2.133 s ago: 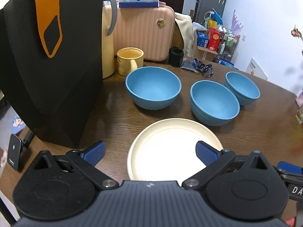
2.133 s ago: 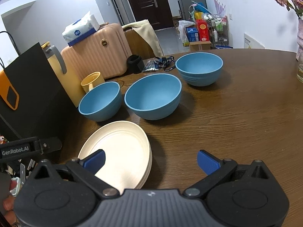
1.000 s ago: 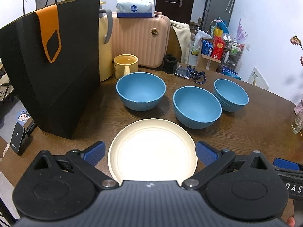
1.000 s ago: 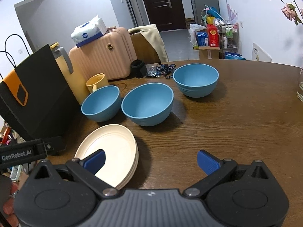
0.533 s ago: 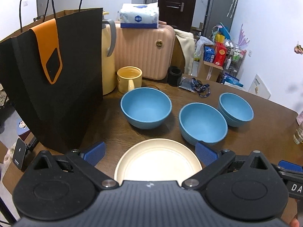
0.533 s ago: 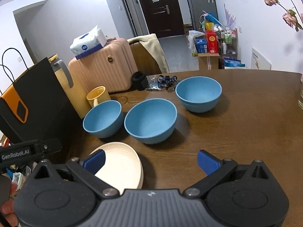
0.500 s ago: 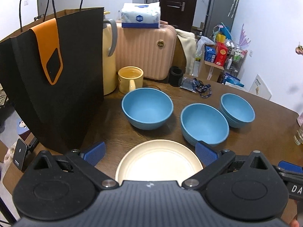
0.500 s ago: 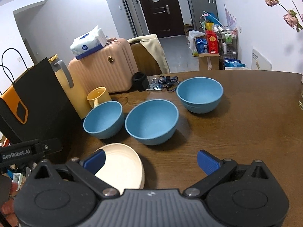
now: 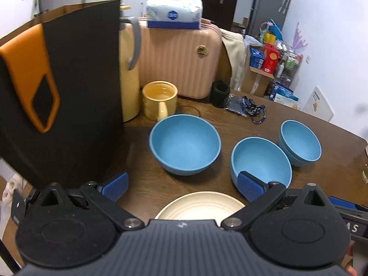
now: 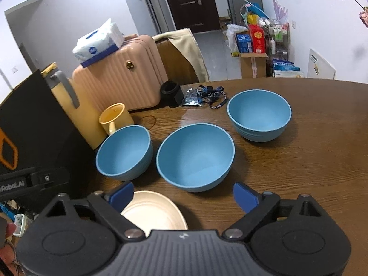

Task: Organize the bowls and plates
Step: 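Move both open tools over the stacked plates toward the blue bowls, then close the left gripper on a blue bowl rim while the right gripper grasps another bowl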

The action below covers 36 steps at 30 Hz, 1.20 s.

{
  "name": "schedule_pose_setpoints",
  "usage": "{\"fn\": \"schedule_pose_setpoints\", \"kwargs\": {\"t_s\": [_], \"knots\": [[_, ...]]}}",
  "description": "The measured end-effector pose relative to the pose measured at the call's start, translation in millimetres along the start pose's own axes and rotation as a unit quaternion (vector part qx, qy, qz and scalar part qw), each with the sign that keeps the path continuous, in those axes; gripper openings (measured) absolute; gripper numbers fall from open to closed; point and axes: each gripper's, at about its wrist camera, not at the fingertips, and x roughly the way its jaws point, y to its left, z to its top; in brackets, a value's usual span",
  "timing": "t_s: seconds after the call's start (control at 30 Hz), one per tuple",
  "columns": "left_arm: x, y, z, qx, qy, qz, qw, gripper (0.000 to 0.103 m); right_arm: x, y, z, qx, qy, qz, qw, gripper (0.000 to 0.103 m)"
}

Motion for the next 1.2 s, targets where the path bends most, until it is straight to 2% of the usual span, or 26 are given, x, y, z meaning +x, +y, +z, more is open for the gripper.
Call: {"fn": "schedule_pose_setpoints", "kwargs": {"t_s": [0.27, 0.47, 0.73, 0.87, 1.0, 1.07, 1.2], "knots": [[42.9, -34.2, 24.1, 0.041, 0.028, -0.034, 0.9982, 0.103, 29.8, -18.3, 19.6, 0.029, 0.012, -0.035, 0.999, 0.092], [83.9, -61.4, 43.0, 0.073, 0.049, -0.05, 0.9948, 0.1, 54.3, -37.3, 31.0, 0.058, 0.024, -0.062, 0.996, 0.084], [140.5, -87.7, 62.4, 0.113, 0.083, -0.062, 0.9881, 0.082, 91.5, -53.4, 38.2, 0.091, 0.051, -0.081, 0.991, 0.077], [165.6, -98.6, 67.9, 0.137, 0.098, -0.064, 0.9837, 0.07, 109.2, -56.5, 38.1, 0.107, 0.063, -0.085, 0.989, 0.067], [187.5, -103.9, 70.8, 0.154, 0.114, -0.065, 0.9792, 0.064, 122.8, -59.1, 36.4, 0.122, 0.07, -0.09, 0.986, 0.063], [196.1, -106.2, 70.6, 0.164, 0.123, -0.069, 0.9764, 0.055, 128.0, -60.8, 34.3, 0.131, 0.074, -0.092, 0.984, 0.058], [206.8, -113.0, 68.5, 0.186, 0.137, -0.074, 0.9703, 0.048, 134.6, -65.0, 31.6, 0.148, 0.079, -0.095, 0.981, 0.051]]}}
